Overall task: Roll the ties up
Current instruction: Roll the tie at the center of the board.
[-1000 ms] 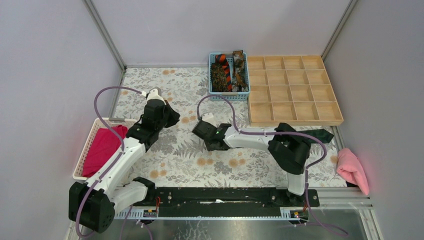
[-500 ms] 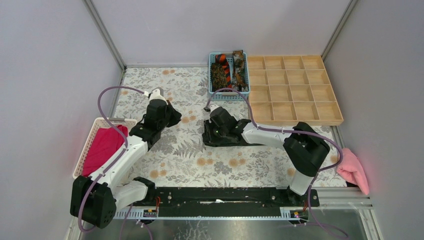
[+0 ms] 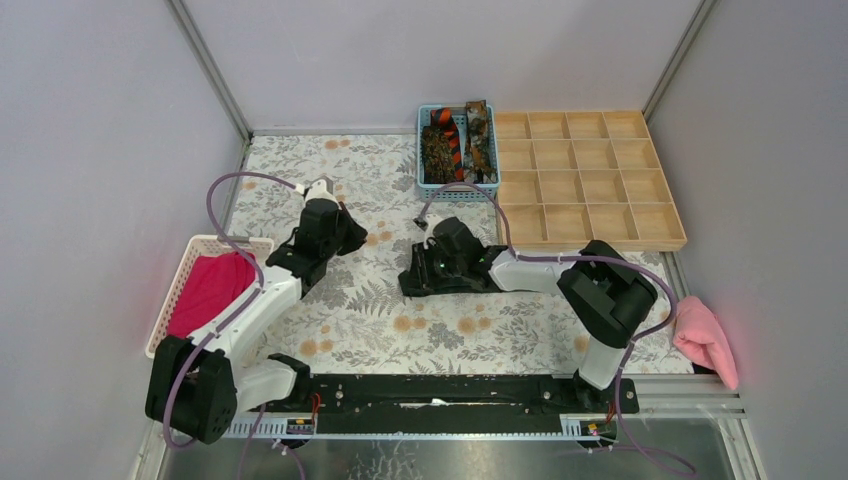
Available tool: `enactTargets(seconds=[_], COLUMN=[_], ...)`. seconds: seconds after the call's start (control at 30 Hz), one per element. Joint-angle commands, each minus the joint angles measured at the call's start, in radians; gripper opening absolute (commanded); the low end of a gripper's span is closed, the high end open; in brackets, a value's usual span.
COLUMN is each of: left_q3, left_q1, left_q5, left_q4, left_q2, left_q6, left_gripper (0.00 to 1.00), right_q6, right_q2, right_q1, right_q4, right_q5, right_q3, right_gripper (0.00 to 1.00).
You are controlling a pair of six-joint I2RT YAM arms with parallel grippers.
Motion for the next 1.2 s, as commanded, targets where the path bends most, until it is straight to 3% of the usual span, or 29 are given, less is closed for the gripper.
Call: enactTargets(seconds=[0.0, 0.33, 0.53, 0.93, 1.07, 1.17], left_q3=[-0.010, -0.027, -0.012, 0.055, 0.141, 0.172], left_q1=[0.007, -0.016, -0.020, -0.010, 0.017, 0.027], left_q5=[0.036, 0.118, 0.233, 0.791, 0.969, 1.019], left_q4=[0.105, 0.223, 0.355, 0.721, 0.736, 0.681], left_q2=[0.020, 0.076, 0.198, 0.531, 0.657, 0.689], left_q6=[0.014, 0.014, 0.032, -0.005, -0.012, 0.040], left_gripper=[0.00, 0.00, 0.00, 0.00, 0.00, 0.00], right_q6=[0.072, 0.128, 0.144, 0.103, 0.098, 0.093], right_q2=[-0.042, -0.088, -0.069, -0.041, -0.031, -0.030], right_q1=[-0.055, -0.108, -0.110, -0.109, -0.110, -0.110], right_q4=[0.234, 0.375, 0.372, 0.322, 0.320, 0.313], right_q5=[-0.136, -0.199, -0.256, -0.265, -0.269, -0.270], right_q3=[-0.095, -0.188, -0.135, -0.112, -0.107, -0.101], right_gripper=[0.27, 0.26, 0.26, 0.26, 0.26, 0.26])
